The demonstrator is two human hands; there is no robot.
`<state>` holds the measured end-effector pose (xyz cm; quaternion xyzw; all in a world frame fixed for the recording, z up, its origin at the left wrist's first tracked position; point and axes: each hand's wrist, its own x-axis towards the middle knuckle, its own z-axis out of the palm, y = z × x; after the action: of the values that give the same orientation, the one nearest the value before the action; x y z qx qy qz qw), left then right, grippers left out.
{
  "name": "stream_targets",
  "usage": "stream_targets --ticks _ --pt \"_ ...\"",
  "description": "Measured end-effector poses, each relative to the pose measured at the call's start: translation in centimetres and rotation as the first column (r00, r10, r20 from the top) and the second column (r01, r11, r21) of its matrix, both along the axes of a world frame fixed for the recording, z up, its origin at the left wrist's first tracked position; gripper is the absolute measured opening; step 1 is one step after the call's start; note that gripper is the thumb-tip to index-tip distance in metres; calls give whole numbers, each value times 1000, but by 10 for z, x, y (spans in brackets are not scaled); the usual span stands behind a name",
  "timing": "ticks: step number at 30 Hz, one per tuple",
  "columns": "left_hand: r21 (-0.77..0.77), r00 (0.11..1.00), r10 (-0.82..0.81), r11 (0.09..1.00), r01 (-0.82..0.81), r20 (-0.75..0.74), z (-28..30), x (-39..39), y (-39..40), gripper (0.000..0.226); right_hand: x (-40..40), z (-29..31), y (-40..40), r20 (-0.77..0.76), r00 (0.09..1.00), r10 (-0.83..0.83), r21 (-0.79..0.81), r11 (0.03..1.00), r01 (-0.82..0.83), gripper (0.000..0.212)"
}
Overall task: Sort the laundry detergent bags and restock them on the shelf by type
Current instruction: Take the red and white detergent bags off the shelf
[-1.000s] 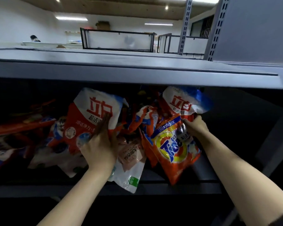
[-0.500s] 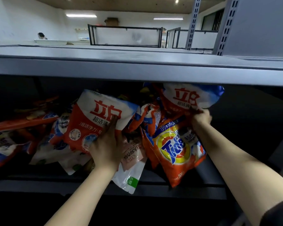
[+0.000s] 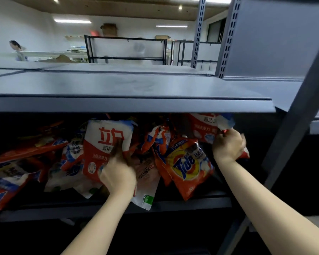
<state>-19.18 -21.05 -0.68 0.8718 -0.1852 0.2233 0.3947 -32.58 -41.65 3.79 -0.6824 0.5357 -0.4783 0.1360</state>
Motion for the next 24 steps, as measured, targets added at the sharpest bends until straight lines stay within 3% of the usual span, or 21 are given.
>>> stream_targets --ticks 7,13,17,22,24 --pt "-95 994 -93 992 87 -65 13 -21 36 34 -33 -5 59 47 998 -31 183 983 22 30" --pt "-116 959 -276 956 268 -64 19 -51 71 34 -72 -15 121 19 995 -97 172 981 92 44" --pt "-158 918 -394 905 395 37 25 -86 89 27 -111 -14 155 61 977 -204 89 976 199 51" --pt "-278 848 -505 801 530 162 47 -132 98 65 -167 8 184 126 947 -295 34 956 293 58" --pt "-329 794 -560 723 608 236 59 -153 96 57 -190 19 192 158 932 -326 18 945 327 59"
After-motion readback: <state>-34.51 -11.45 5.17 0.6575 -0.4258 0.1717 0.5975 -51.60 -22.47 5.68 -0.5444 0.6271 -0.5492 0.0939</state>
